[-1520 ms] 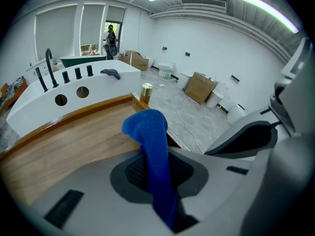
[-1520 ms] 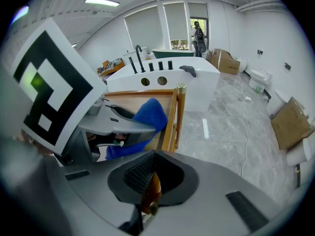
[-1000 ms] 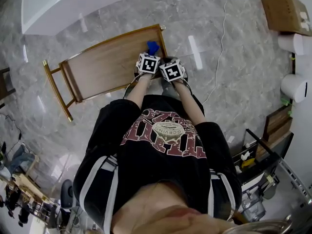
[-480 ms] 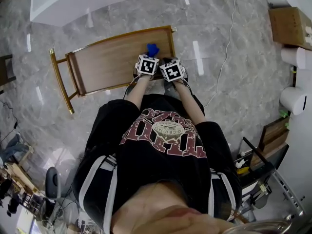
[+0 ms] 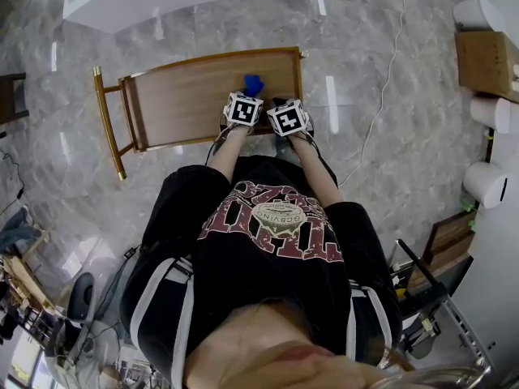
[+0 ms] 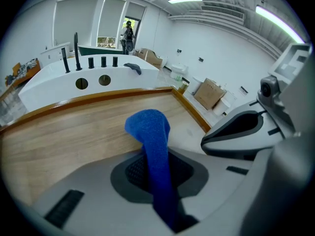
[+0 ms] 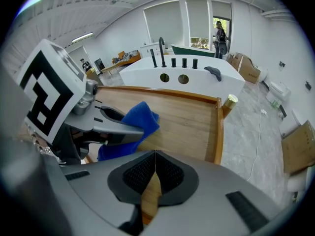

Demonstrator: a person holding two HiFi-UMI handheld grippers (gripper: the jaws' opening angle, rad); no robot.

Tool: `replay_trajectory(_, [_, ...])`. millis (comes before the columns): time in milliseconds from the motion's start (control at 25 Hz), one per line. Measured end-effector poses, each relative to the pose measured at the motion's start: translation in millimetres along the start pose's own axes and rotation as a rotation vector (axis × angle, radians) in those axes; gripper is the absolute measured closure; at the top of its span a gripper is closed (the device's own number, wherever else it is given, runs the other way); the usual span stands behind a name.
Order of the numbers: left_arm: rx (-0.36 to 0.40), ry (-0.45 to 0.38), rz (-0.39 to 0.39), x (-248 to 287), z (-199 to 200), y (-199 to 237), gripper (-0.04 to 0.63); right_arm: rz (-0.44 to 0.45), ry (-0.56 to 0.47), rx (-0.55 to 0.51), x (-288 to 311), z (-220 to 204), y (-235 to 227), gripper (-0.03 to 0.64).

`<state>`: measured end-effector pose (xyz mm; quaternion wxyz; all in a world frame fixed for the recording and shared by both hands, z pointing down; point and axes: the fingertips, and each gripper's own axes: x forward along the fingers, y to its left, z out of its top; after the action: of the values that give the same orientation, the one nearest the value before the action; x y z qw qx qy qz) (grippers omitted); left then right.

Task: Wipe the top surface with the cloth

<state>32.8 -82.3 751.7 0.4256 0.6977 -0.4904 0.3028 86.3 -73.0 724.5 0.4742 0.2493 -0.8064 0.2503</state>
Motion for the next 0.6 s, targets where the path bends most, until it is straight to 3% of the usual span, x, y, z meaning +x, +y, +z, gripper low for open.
replay_trajectory(600, [-0.067,-0.007,0.02,-28,-15,55,0.495,0.042,0.031,-0.069,27,23,43,0.598])
